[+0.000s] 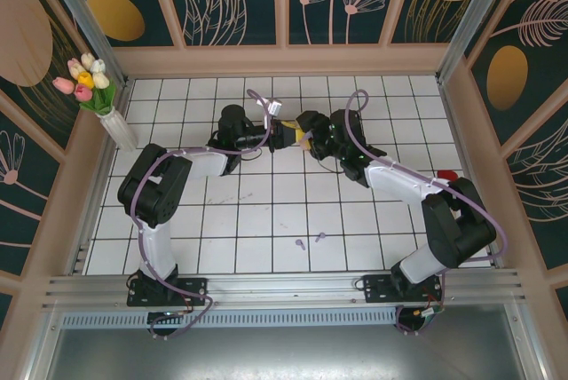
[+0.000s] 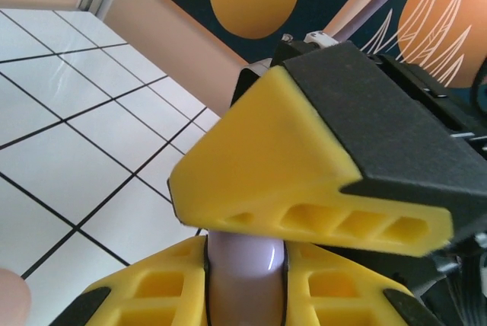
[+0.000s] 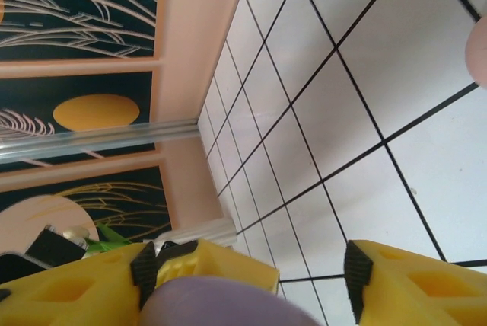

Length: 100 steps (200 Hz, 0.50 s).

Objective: Insert the wireless bluetooth earbuds into the charging case

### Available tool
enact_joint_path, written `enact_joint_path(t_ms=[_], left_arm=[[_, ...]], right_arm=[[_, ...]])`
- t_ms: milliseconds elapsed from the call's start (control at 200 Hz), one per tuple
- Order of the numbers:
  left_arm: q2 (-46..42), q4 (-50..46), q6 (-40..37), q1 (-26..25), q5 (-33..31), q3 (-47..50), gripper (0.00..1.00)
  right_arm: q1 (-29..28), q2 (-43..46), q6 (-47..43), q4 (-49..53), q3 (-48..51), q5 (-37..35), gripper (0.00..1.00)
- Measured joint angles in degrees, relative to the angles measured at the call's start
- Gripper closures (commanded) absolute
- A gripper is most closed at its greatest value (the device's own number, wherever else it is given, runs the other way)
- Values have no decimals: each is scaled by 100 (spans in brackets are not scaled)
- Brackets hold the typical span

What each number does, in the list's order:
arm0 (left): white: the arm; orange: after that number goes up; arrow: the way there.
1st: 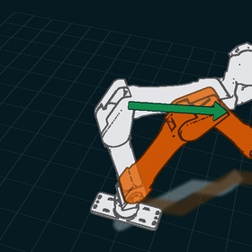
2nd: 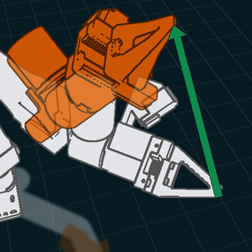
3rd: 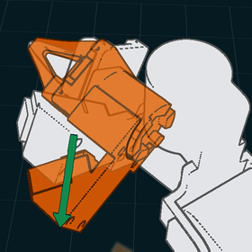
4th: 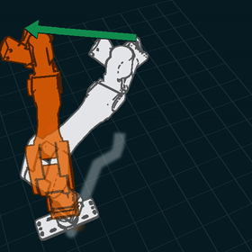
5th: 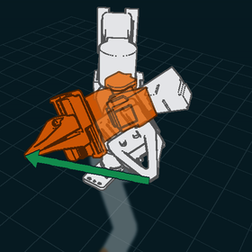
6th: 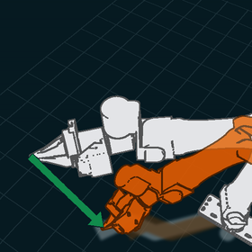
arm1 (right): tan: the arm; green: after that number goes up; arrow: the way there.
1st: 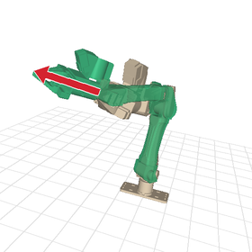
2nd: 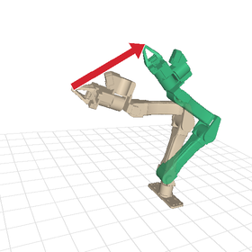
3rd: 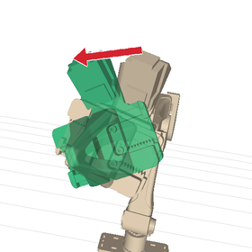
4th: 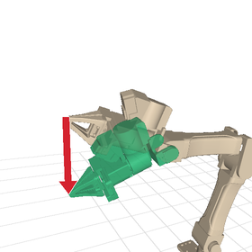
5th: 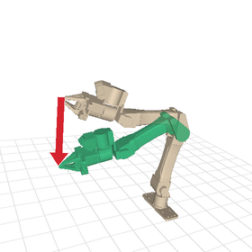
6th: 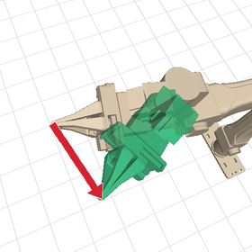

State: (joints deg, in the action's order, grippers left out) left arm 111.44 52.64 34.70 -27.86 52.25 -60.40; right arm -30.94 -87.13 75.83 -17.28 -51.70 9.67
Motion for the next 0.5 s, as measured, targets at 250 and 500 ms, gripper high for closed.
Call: enact_joint_path(t_ms=[250, 500], left_arm=[[0, 116, 96, 0, 24, 0, 89], [2, 116, 162, 0, 131, 9, 89]], right_arm=[[787, 1139, -1150, 461, 424, -13, 28], [1049, 1556, -2986, 398, 761, 894, 29]])
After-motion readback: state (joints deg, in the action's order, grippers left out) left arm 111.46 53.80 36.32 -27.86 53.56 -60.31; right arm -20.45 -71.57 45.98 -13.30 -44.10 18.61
